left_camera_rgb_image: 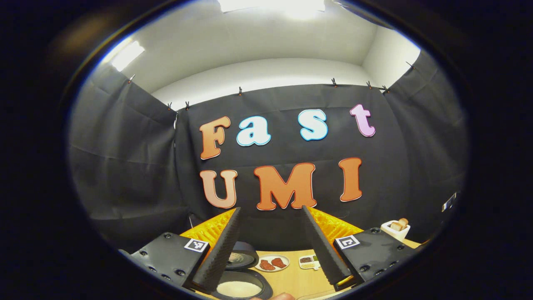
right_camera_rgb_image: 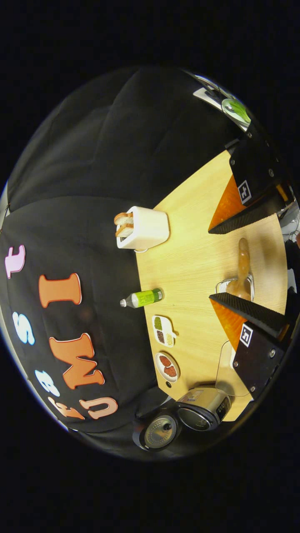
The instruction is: Close the left gripper, press the button to open the rice cooker; take a wooden spoon from the chopstick holder with the right hand, scoop a spoonful of rice and pour it into the rice cooker, then put the wooden spoon back into the chopstick holder.
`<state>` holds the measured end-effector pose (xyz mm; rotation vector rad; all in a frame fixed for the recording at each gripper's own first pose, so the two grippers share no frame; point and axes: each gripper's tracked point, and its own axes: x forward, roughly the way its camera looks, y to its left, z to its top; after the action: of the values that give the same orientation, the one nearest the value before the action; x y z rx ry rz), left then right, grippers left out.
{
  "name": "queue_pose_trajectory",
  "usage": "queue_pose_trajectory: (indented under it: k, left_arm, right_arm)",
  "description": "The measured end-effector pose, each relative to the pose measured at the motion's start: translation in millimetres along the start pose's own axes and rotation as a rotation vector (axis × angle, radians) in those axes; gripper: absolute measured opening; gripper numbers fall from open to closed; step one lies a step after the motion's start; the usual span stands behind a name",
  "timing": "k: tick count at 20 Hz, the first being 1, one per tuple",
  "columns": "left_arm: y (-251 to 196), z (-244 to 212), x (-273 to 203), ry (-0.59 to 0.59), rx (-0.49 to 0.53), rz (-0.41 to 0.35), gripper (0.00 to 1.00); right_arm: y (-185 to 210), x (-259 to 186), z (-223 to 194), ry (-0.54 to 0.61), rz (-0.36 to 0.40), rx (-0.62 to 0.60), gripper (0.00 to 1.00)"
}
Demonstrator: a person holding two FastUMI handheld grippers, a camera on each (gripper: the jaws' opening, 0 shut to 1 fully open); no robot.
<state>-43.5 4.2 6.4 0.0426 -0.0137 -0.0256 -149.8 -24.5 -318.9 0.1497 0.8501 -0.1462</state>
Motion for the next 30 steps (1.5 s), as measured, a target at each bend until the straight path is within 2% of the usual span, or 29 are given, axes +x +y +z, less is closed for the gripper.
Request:
queue_pose_trajectory:
  k: [1,5,13,15,16,17,19,20,21,22,23,26,27,29,30]
  left_arm:
    - [-3.3,0.8,-2.9,-0.005,-0.014,-0.002,0.87]
    - [-13.2,6.6,-6.1,-0.021,-0.010,-0.019,0.87]
    - [-13.4,13.9,-16.0,-0.031,-0.005,-0.017,0.87]
    - [-12.9,16.5,-18.8,-0.034,0.000,-0.020,0.87]
    - [-13.7,16.3,-19.4,-0.033,0.003,-0.024,0.87]
    - [-14.7,14.8,-20.1,-0.032,0.006,-0.027,0.95]
    - [-14.4,12.9,-22.6,-0.022,0.011,-0.031,0.95]
    - [-13.8,9.2,-22.2,-0.013,0.012,-0.031,0.95]
    - [-12.0,6.0,-22.5,-0.003,0.011,-0.029,0.95]
    - [-8.9,2.3,-23.5,0.010,0.011,-0.025,0.87]
    - [-4.9,-1.4,-23.8,0.021,0.011,-0.018,0.94]
    - [4.6,-8.8,-24.6,0.038,0.008,0.001,0.94]
    - [8.5,-10.3,-24.2,0.040,0.010,0.009,0.87]
    - [14.5,-13.2,-24.7,0.046,0.011,0.021,1.00]
    - [16.7,-15.2,-24.9,0.050,0.011,0.026,1.00]
  right_arm:
    - [0.0,2.2,-8.9,0.014,0.002,0.012,0.89]
    - [-1.9,10.3,-30.9,0.035,0.005,0.051,0.89]
    - [24.0,40.2,-67.6,0.106,0.077,0.251,0.87]
    - [30.0,55.8,-65.4,0.098,0.094,0.271,0.77]
    - [32.5,59.4,-65.4,0.102,0.098,0.276,0.69]
    - [36.9,63.9,-65.5,0.110,0.107,0.279,0.65]
    - [40.9,69.5,-67.7,0.137,0.112,0.278,0.49]
    - [42.6,69.3,-61.5,0.130,0.118,0.296,0.35]
    - [45.6,69.1,-57.3,0.128,0.123,0.311,0.30]
    - [45.2,70.3,-56.6,0.130,0.113,0.313,0.21]
    - [45.5,70.5,-56.7,0.135,0.108,0.300,0.17]
    - [48.7,68.0,-50.6,0.146,0.104,0.266,0.13]
    - [49.9,66.9,-42.7,0.137,0.106,0.260,0.13]
    - [50.5,59.4,-25.5,0.109,0.108,0.251,0.12]
    - [50.0,53.9,-19.6,0.100,0.105,0.243,0.12]
